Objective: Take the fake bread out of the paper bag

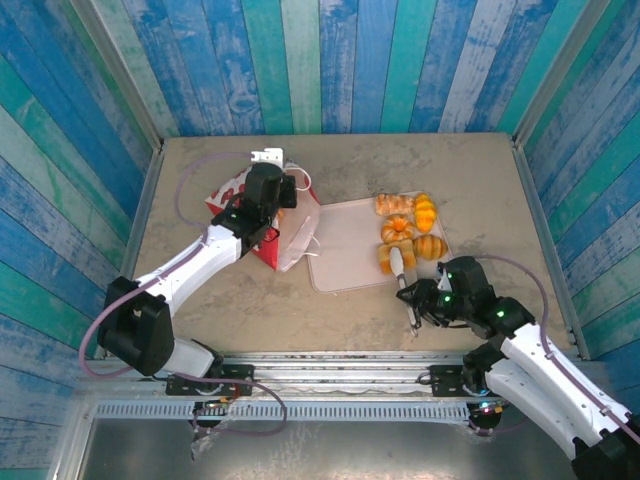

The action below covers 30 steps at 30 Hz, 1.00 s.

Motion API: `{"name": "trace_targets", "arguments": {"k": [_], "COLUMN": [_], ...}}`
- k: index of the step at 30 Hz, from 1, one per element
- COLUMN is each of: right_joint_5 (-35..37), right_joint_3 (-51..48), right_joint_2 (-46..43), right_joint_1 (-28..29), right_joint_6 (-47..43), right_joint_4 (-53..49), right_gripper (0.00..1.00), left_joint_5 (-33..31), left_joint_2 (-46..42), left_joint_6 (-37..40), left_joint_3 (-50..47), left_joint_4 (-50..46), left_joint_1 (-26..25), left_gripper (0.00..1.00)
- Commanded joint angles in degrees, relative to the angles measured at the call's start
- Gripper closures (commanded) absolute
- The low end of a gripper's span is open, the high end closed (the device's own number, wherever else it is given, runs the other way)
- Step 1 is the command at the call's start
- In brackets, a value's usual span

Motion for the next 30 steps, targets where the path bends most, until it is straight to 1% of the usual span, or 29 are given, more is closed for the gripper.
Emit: {"name": "trace_targets", "arguments": {"k": [1, 17, 30], "right_joint_5": [1.3, 5.8, 10.8], "right_joint_3": [2.2, 7.6, 14.4], "right_joint_2": [-0.6, -1.6, -2.5], "right_joint_1": [-0.3, -1.6, -3.0], "right_joint_6": [-0.9, -4.2, -7.5], "right_joint_4": [-3.9, -13.2, -21.2], "right_gripper": [0.46, 0.40, 0.39], "left_joint_5": [-0.4, -1.0, -1.0], "left_joint_2": [0.8, 1.2, 1.2], "left_joint_6": [0.7, 1.0, 0.9], "left_joint_3": [-0.2, 0.1, 0.1], "left_joint_4": [2.3, 2.2, 2.2], "left_joint_1": [-0.1, 0.0, 0.0], "left_gripper": [0.98, 0.99, 0.99]}}
